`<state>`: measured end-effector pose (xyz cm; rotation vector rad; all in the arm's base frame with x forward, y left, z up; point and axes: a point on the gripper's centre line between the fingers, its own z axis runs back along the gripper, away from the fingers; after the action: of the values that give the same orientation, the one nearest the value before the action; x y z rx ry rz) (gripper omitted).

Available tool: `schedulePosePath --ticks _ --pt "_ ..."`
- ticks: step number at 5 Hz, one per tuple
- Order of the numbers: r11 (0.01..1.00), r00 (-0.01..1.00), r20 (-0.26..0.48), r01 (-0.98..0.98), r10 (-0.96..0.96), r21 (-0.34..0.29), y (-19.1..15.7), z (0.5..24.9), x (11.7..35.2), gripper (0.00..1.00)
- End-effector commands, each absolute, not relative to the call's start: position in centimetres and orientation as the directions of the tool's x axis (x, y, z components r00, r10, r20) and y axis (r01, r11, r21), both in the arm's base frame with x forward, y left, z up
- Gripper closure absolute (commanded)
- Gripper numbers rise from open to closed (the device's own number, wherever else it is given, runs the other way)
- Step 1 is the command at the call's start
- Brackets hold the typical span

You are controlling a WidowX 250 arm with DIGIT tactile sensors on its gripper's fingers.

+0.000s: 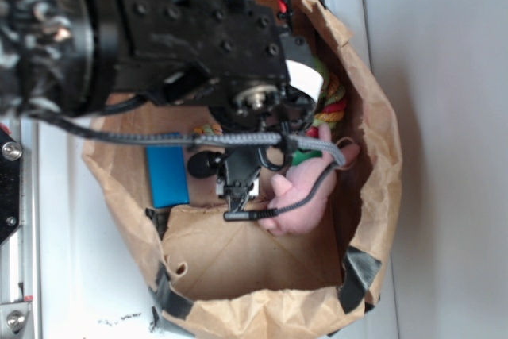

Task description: Grab the multicolored rope.

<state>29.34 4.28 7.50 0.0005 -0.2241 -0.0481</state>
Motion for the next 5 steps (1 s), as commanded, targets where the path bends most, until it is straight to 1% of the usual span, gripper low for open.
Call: schedulePosePath --ticks 1,2,3,4,5 --pt "0.999 0.968 0.251 0.018 -0.025 0.029 3.1 7.1 30.5 0.00" --pt "1.000 0.971 0.240 0.004 -0.008 0.013 1.5 5.7 30.6 0.00" --pt "0.999 0.970 0.241 0.024 -0.030 0.028 1.1 4.9 30.3 0.00" --pt "0.998 0.965 0.256 0.056 -0.064 0.041 0.3 4.6 30.0 0.00" --pt "0.998 0.964 0.259 0.055 -0.064 0.044 -0.1 4.6 30.3 0.00"
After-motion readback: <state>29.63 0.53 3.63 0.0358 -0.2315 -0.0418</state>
